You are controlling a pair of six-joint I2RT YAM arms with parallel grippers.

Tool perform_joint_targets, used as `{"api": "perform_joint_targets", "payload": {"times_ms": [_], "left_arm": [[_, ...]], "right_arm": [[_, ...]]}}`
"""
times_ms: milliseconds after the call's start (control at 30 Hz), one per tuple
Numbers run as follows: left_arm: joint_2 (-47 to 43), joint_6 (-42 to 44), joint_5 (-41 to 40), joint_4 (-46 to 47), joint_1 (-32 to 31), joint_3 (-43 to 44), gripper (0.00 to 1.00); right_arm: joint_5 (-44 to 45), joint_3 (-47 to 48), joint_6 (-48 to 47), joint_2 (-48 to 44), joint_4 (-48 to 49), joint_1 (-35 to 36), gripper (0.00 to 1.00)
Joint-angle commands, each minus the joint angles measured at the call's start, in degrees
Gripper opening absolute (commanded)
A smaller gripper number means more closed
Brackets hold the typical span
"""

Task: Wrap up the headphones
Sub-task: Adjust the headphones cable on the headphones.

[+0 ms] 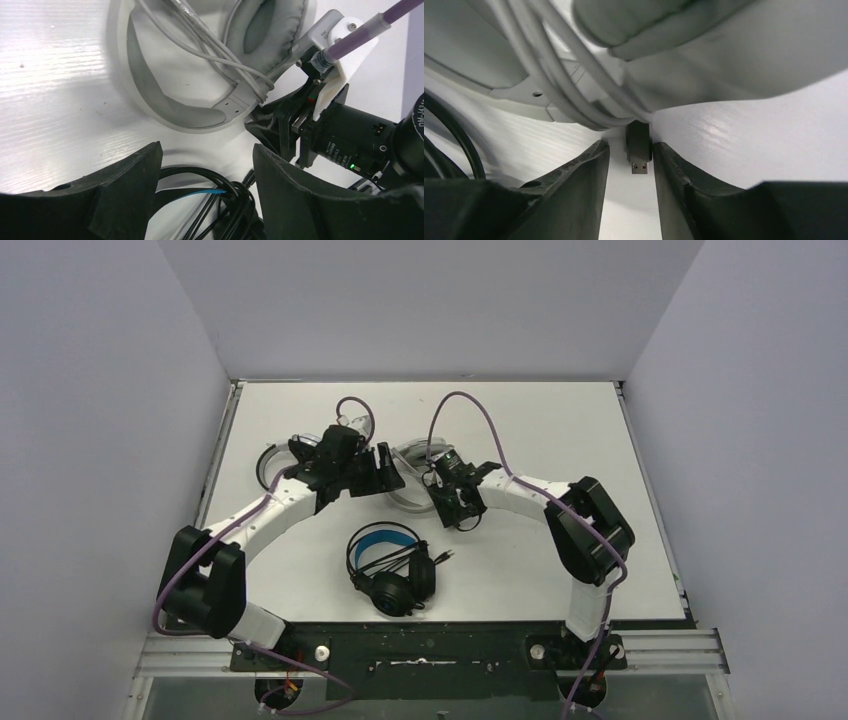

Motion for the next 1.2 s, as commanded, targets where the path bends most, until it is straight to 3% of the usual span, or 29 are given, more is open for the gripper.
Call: {"api": "perform_joint_targets", "payload": {"times_ms": [0,67,167,233,400,500,667,800,967,1167], "left_arm": [[1.15,-1.87,3.72,5.39,-0.02,0.88,0.64],[1.62,-1.91,4.28,5.61,-0.02,1.18,0.64],[2.1,-1.56,5.0,5.78,-0.02,1.62,0.63],[2.71,-1.51,5.86,6.44,-0.02,1.6,0.61],[4.23,-0.92,8.19,8.93,-0.39,0.84,0.58],[3.64,0.77,7.67,12.72,-1.31,-1.67,0.58],[1.56,5.44,6.33,31.04,-3.77,-10.57,0.58],[1.95,15.07,1.13,39.46,-9.25,-14.38,0.6],[5.96,20.91,-1.92,52.06,-12.99,-19.2,0.63],[8.56,27.86,-3.43,56.68,-16.15,-19.72,0.64]], "right_arm": [[1.17,-1.56,2.05,0.77,3.76,-1.28,0.31],[0.75,-1.4,2.93,0.04,2.11,-1.72,0.18],[-0.94,-2.13,3.53,-4.29,-0.72,-1.87,0.11],[-4.28,-1.23,3.64,-6.1,-3.18,-2.71,0.0],[-17.86,3.61,3.37,-5.33,-10.22,-5.59,0.0],[-17.97,8.35,2.54,-4.92,-16.14,-5.83,0.0],[-19.63,18.71,-1.39,-1.28,-26.31,-6.27,0.0],[-23.04,24.98,-3.57,3.23,-32.1,-7.0,0.0],[-26.71,27.1,-4.07,5.35,-33.51,-8.52,0.0],[-29.77,26.62,-3.91,5.51,-33.29,-9.06,0.0]]}}
